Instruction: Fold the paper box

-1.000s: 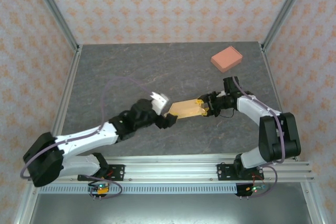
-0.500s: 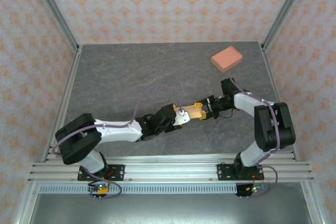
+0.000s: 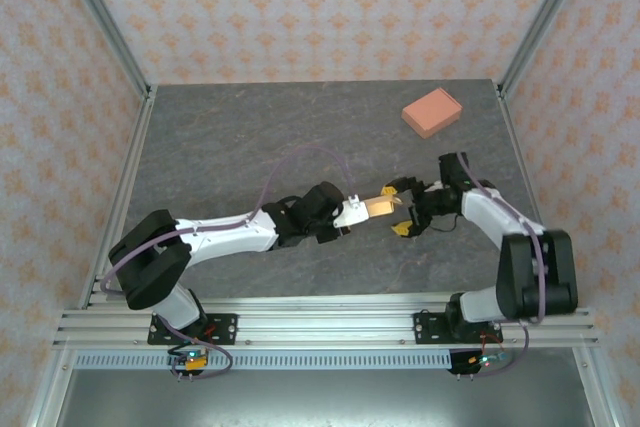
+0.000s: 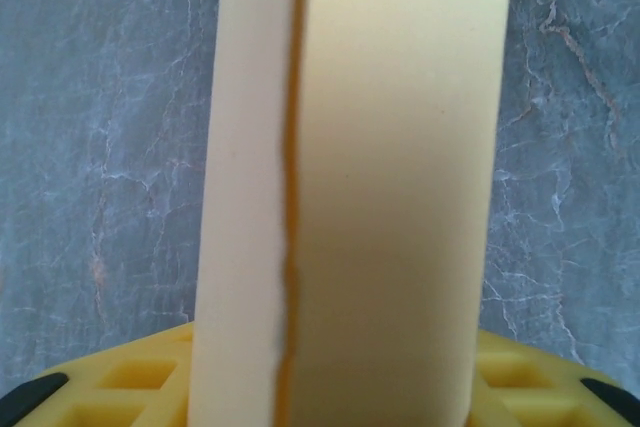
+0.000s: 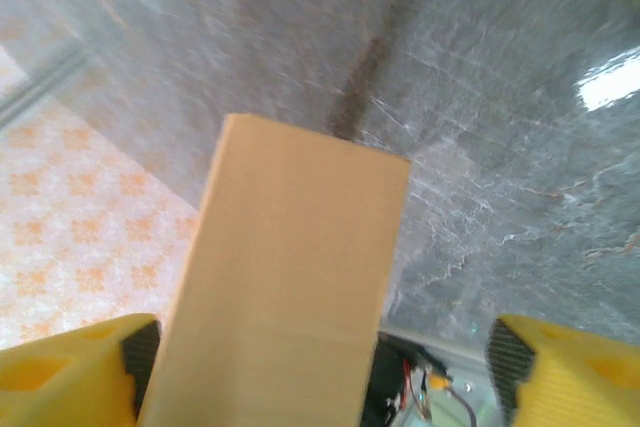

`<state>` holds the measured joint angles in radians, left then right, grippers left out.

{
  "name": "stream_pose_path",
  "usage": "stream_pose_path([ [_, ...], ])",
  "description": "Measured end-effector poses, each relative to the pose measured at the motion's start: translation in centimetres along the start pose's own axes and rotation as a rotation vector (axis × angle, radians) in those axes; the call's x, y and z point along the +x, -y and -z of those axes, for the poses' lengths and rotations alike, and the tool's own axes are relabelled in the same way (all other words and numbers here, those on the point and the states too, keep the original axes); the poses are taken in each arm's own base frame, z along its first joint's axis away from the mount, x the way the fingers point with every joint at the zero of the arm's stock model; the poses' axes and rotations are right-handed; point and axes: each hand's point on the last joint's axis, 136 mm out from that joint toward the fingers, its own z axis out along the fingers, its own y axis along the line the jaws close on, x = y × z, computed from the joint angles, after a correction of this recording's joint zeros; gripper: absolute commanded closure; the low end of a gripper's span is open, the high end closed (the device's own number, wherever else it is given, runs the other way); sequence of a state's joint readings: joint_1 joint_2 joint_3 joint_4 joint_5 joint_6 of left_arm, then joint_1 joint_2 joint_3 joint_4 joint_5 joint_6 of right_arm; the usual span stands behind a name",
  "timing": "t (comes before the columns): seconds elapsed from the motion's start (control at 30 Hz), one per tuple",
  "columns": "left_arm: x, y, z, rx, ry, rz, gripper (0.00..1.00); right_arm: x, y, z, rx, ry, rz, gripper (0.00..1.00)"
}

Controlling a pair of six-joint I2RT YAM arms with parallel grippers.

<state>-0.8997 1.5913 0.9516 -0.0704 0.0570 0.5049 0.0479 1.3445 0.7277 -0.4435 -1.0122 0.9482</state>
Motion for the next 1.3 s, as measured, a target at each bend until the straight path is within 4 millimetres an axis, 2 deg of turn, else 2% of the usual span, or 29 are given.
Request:
stream_pose_path([
  [0.13,0.9,-1.6,0.4,0.016,-0.06,0.068,0.53,-1.1,-0.4,3.0,-0.074,0.184,0.189,0.11],
  [0.23,1.9,-2.5,0.6,0.028,-0.114,0.101,0.53,-1.2,-0.8,4.9,-0.098,0.33,0.407,0.25],
  [0.27,2.1,-2.7,0.6,0.035,-0.132,0.111,0.53,-1.1,-1.1,5.6,-0.103,0.379,0.485,0.32],
  [0.37,3.0,-2.3,0.6,0.083,-0.168,0.137,0.52,0.0,-2.3,6.5,-0.096,0.486,0.752,0.32],
  [0.43,3.6,-2.0,0.5,0.131,-0.188,0.156,0.52,1.9,-3.1,5.7,-0.068,0.505,0.971,0.32],
  [0.5,4.2,-1.9,0.4,0.168,-0.211,0.175,0.52,3.7,-3.8,4.7,-0.044,0.501,1.179,0.4],
  [0.57,4.5,-1.9,0.2,0.199,-0.236,0.191,0.53,4.0,-4.1,3.8,0.0,0.503,1.319,0.49],
  [0.67,4.5,-1.8,0.1,0.232,-0.253,0.196,0.53,3.0,-4.5,2.3,0.108,0.479,1.442,0.51],
  [0.83,4.0,-1.5,0.4,0.266,-0.238,0.189,0.53,2.1,-5.1,0.4,0.199,0.429,1.585,0.56],
  [0.97,3.5,-1.5,0.4,0.279,-0.225,0.177,0.53,1.8,-5.7,-0.1,0.225,0.416,1.643,0.59],
  [1.13,3.4,-1.4,0.2,0.286,-0.224,0.16,0.52,1.5,-6.2,-0.4,0.244,0.408,1.677,0.6],
  [1.3,3.6,-1.4,0.0,0.287,-0.229,0.156,0.52,1.1,-5.9,-1.3,0.268,0.38,1.683,0.7],
])
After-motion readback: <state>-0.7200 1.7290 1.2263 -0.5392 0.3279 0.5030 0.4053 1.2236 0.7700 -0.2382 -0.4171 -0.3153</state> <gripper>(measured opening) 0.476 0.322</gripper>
